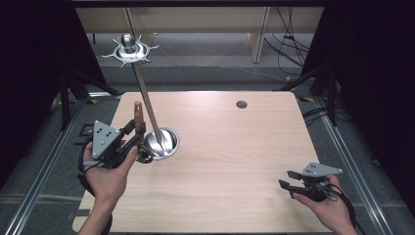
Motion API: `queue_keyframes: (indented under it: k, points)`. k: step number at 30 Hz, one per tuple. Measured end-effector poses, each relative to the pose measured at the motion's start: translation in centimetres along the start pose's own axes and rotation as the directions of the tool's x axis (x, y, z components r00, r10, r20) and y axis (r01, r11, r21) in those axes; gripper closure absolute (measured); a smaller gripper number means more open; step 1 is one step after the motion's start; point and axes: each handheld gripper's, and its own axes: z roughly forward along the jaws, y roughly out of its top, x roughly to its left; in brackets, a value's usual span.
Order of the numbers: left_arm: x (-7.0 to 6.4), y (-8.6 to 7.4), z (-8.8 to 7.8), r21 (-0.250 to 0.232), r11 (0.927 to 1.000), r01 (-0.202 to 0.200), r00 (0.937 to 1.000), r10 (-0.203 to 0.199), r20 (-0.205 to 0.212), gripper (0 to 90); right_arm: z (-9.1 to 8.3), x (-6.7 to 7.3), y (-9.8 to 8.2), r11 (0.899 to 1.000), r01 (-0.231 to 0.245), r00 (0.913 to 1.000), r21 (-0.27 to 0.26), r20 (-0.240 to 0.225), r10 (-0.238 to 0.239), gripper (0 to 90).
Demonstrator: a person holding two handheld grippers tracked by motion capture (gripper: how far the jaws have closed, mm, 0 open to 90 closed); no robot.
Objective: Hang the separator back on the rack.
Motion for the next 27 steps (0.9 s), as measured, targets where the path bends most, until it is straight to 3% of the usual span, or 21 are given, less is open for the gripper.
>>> queue_keyframes:
  k: [3,4,8,10,27]
  points:
    - [0.0,0.2,0.1,-0.005,1.0,0.001,1.0,-0.001,0.0,67.2,0.0,0.0,0.0,1.0,0.001,1.0,0.004,-0.005,-0.001,50.2]
    - [0.0,0.3,0.1,-0.006,1.0,0.001,1.0,-0.001,-0.001,67.2,0.0,0.2,0.0,1.0,-0.021,0.9997,0.007,-0.013,0.021,50.2]
    - [0.0,0.5,0.2,-0.009,0.9999,0.005,1.0,-0.005,-0.004,67.2,0.0,0.2,0.0,1.0,-0.02,0.9997,0.006,-0.013,0.02,50.1]
    - [0.1,0.6,0.2,-0.013,0.9999,0.007,0.9999,-0.007,-0.008,67.2,0.0,0.0,0.0,1.0,0.003,1.0,0.005,-0.004,-0.003,50.1]
    - [-0.1,1.5,0.6,-0.026,0.9996,0.012,0.9998,-0.012,-0.014,67.2,0.0,-0.1,0.0,1.0,0.007,1.0,-0.001,0.0,-0.007,50.1]
